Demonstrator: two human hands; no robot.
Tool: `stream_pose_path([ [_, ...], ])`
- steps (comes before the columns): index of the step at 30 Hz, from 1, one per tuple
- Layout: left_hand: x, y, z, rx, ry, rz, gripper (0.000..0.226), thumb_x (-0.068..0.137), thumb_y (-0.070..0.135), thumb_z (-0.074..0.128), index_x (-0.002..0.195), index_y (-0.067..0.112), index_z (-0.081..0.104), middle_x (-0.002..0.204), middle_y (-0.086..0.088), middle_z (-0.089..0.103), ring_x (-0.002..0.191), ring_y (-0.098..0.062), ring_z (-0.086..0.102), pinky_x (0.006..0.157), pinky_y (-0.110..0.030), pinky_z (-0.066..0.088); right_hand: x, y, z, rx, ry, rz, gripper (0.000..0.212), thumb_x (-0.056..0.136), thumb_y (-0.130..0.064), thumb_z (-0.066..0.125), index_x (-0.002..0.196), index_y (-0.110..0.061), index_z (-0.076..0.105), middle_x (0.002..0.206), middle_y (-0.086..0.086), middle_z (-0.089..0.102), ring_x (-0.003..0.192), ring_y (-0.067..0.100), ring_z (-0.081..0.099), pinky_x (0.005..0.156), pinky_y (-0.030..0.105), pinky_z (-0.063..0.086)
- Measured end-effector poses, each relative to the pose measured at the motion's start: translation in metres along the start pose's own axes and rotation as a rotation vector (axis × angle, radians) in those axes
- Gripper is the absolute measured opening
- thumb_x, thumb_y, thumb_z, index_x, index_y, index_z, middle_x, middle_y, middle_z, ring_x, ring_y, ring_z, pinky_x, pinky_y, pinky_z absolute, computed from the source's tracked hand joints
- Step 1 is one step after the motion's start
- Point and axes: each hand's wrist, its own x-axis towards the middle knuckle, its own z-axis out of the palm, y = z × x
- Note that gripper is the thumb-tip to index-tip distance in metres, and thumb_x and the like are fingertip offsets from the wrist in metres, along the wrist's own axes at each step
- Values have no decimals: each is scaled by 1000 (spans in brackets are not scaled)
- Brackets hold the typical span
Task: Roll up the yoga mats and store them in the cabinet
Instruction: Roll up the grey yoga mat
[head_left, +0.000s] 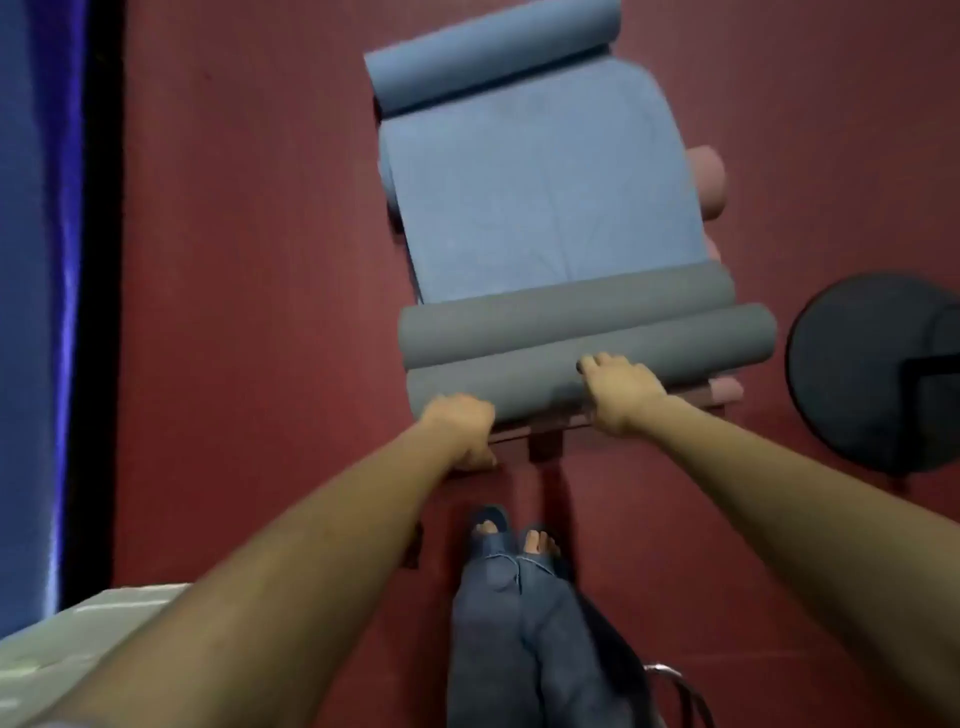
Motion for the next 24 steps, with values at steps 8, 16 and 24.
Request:
stream_pose_path([
  [8, 133, -25, 69, -146, 413, -25, 88, 75, 61, 78, 142, 11, 49, 145, -12, 47, 141, -32, 36, 117, -44, 32, 112, 67, 93, -265, 81, 49, 123, 76, -41, 78, 161, -15, -7, 146, 16, 40, 130, 36, 40, 104, 44, 38],
  [16, 153, -12, 137, 13, 63, 68, 122, 63, 69, 79, 160, 26, 20, 161, -3, 35, 150, -26, 29, 120, -61, 20, 104, 68, 152, -279, -17, -14, 98, 44, -61, 91, 114, -15, 41, 115, 10, 60, 110, 33, 57, 93, 41, 42],
  [24, 140, -2, 185, -112, 229, 95, 49, 77, 47, 80, 115, 25, 58, 117, -7, 68, 108, -33, 64, 76, -34, 43, 63, 84, 176, -186, -54, -121, 63, 71, -50, 82, 119, -19, 57, 113, 10, 68, 105, 35, 65, 75, 34, 48],
])
